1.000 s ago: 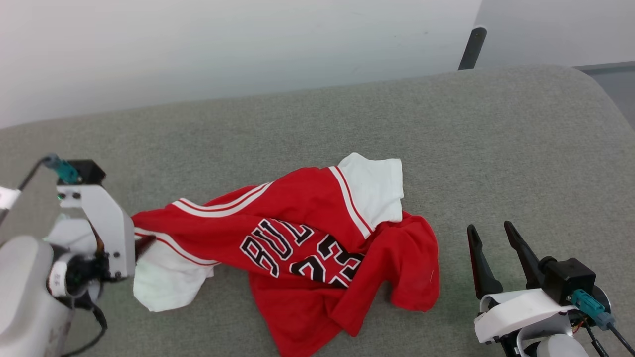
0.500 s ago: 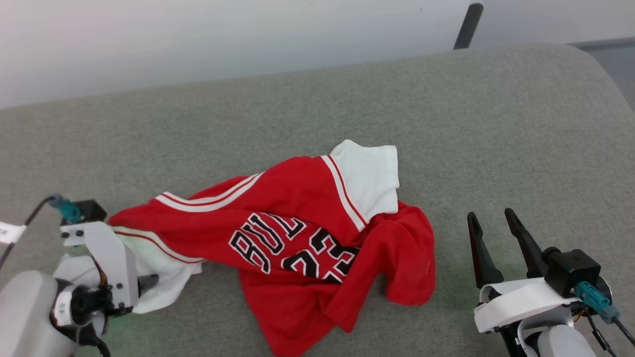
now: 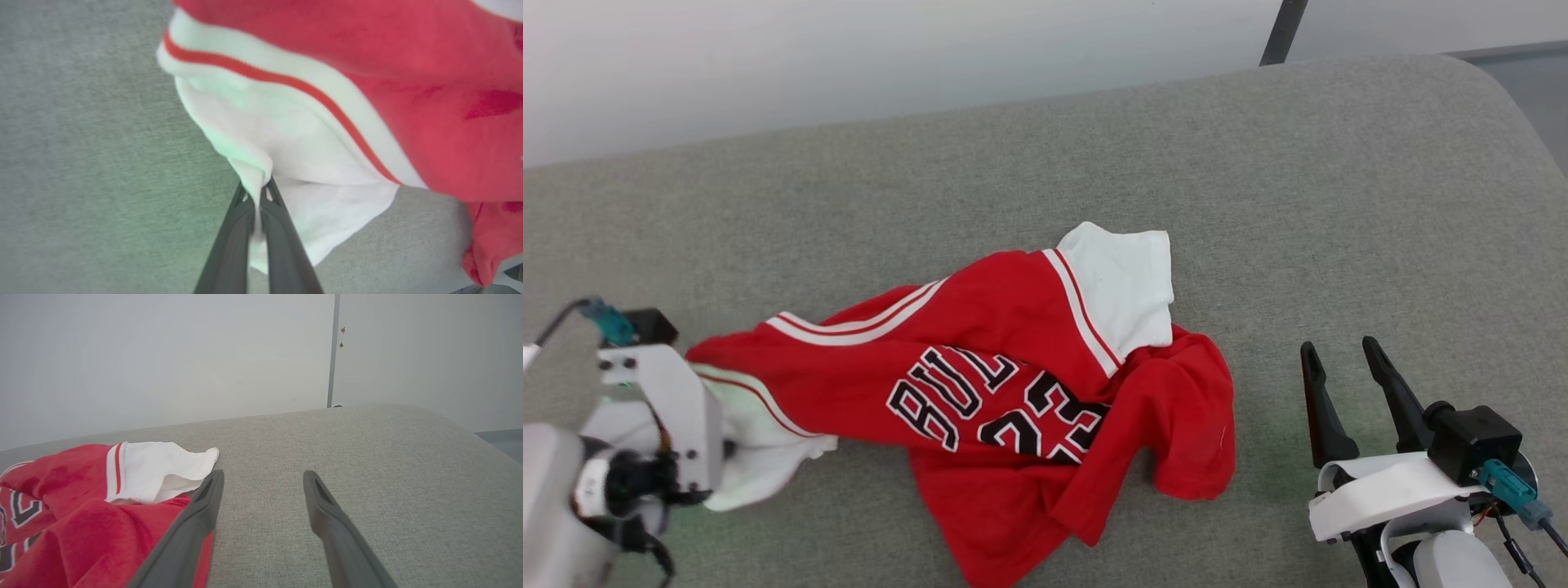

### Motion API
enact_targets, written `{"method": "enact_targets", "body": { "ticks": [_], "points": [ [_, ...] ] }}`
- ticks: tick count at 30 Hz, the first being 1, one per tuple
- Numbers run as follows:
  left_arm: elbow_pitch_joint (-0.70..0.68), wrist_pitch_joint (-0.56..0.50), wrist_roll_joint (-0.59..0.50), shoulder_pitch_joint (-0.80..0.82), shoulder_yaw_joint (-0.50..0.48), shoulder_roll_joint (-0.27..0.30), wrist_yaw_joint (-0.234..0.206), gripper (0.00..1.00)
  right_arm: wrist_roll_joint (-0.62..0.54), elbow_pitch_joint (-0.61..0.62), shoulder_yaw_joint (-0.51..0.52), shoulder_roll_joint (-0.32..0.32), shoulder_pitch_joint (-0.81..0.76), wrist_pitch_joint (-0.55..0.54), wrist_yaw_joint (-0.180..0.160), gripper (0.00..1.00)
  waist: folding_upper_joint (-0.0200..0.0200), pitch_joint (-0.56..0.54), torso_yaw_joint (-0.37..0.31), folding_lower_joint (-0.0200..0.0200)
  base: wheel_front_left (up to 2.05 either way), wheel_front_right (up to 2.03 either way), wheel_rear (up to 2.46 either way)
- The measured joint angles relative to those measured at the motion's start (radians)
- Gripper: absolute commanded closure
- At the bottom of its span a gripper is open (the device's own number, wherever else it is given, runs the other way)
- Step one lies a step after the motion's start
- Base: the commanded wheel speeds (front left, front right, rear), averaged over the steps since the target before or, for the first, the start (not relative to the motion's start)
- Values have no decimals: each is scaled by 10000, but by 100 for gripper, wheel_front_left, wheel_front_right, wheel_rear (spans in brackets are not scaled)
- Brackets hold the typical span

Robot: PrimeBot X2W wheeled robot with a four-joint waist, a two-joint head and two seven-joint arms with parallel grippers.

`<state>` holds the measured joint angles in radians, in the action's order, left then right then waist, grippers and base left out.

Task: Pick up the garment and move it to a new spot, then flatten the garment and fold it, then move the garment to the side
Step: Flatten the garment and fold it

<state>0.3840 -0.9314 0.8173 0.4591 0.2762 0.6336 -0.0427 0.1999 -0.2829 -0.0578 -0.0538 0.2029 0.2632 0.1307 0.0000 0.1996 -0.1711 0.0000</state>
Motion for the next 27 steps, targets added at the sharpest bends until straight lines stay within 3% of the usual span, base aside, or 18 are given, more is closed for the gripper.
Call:
{"method": "enact_targets", "body": {
  "ticks": [12,16,21,22,24,25,27],
  "points": [
    [-617,-364,-857,314,165,1546,167,100,-67,-48,-44,6,-101,6,0,0,0,-254,87,0,0,0,0],
    [-389,-318,-1003,406,293,1624,232,100,-107,-59,-84,8,-123,6,0,0,0,-299,58,0,0,0,0],
    [169,75,-959,422,313,1212,150,100,-107,-142,-127,10,-126,6,0,0,0,-362,15,0,0,0,0],
    [251,203,-968,412,334,1160,165,84,-107,-167,-138,8,-128,6,0,0,0,-389,9,0,0,0,0],
    [439,443,-865,395,232,1011,159,15,-107,-217,-174,10,-151,6,0,0,0,-466,4,0,0,0,0],
    [495,535,-855,353,232,963,163,0,-107,-240,-186,8,-198,6,0,0,0,-517,7,0,0,0,0],
    [539,757,-775,266,176,844,159,0,-107,-314,-221,-2,-339,6,0,0,0,-644,23,0,0,0,0]
  ]
}}
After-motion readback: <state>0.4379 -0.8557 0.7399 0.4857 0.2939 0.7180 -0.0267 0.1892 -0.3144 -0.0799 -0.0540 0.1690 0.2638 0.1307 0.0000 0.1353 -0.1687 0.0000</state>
